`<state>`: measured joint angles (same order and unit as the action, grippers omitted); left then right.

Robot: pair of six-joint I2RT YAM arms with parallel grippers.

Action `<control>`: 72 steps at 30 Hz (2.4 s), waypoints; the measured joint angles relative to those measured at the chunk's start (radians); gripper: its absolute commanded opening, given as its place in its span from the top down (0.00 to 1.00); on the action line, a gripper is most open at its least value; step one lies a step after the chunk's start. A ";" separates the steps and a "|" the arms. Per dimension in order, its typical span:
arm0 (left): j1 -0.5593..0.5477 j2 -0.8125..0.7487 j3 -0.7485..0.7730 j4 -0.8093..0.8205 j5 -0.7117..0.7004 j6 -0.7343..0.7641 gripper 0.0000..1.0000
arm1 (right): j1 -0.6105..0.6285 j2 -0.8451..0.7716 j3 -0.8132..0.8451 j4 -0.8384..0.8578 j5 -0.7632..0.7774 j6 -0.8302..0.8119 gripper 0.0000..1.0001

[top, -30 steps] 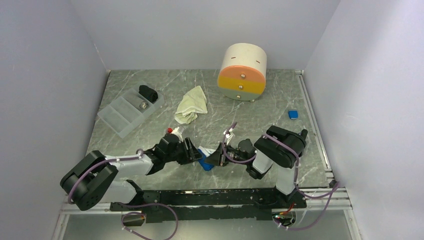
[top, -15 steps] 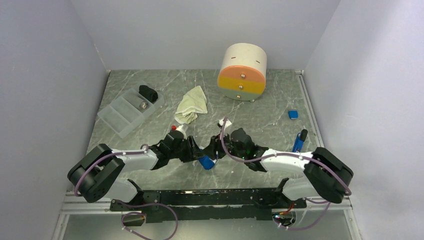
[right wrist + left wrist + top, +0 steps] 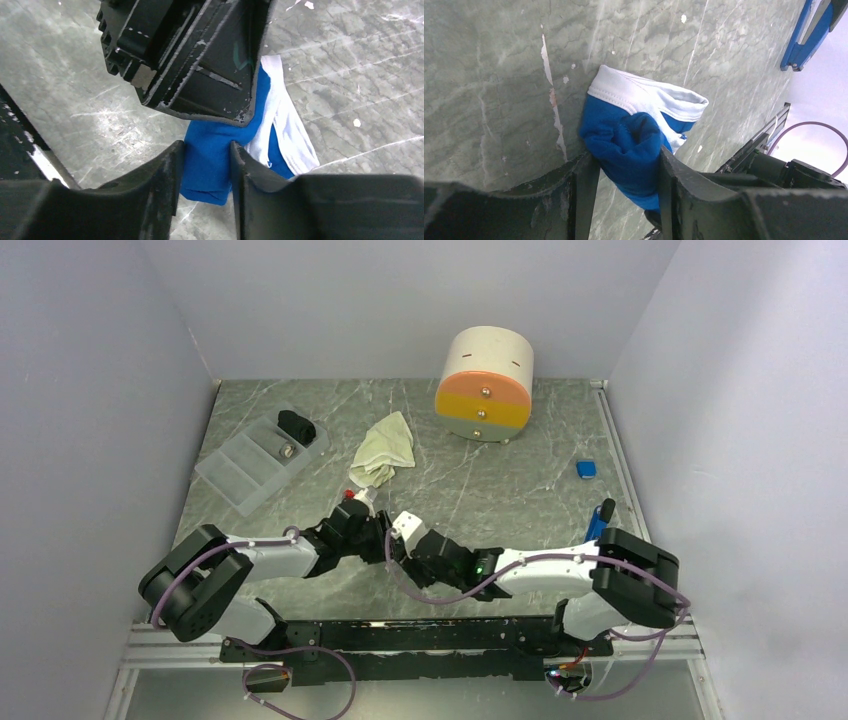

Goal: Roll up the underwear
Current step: Roll the underwear to the center of the board.

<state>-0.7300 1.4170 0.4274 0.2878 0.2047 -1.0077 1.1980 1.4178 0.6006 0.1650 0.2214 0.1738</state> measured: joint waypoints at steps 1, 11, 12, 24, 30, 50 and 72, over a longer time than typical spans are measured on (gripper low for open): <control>0.000 0.000 0.000 0.000 0.000 0.000 0.51 | 0.008 0.016 0.007 0.000 0.013 -0.007 0.72; -0.002 -0.022 -0.008 0.019 0.000 -0.012 0.25 | -0.070 0.029 -0.032 0.101 -0.092 0.050 0.92; -0.003 -0.030 -0.015 0.029 -0.005 -0.016 0.24 | -0.114 0.020 -0.059 0.138 -0.160 0.076 0.92; -0.002 -0.006 -0.038 0.120 -0.006 -0.029 0.33 | -0.434 0.090 -0.230 0.525 -0.658 0.314 0.89; -0.003 0.047 -0.007 0.132 -0.003 -0.040 0.45 | -0.460 0.098 -0.229 0.518 -0.690 0.326 0.72; -0.004 0.084 0.014 0.134 -0.001 -0.063 0.47 | -0.162 -0.074 -0.016 0.002 -0.164 0.086 0.58; -0.002 0.117 0.053 0.131 -0.003 -0.050 0.48 | -0.425 0.015 -0.154 0.267 -0.480 0.232 0.72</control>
<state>-0.7319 1.5337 0.4801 0.4191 0.2020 -1.0580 0.7731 1.4326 0.4461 0.4320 -0.2581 0.4057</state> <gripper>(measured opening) 0.571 0.187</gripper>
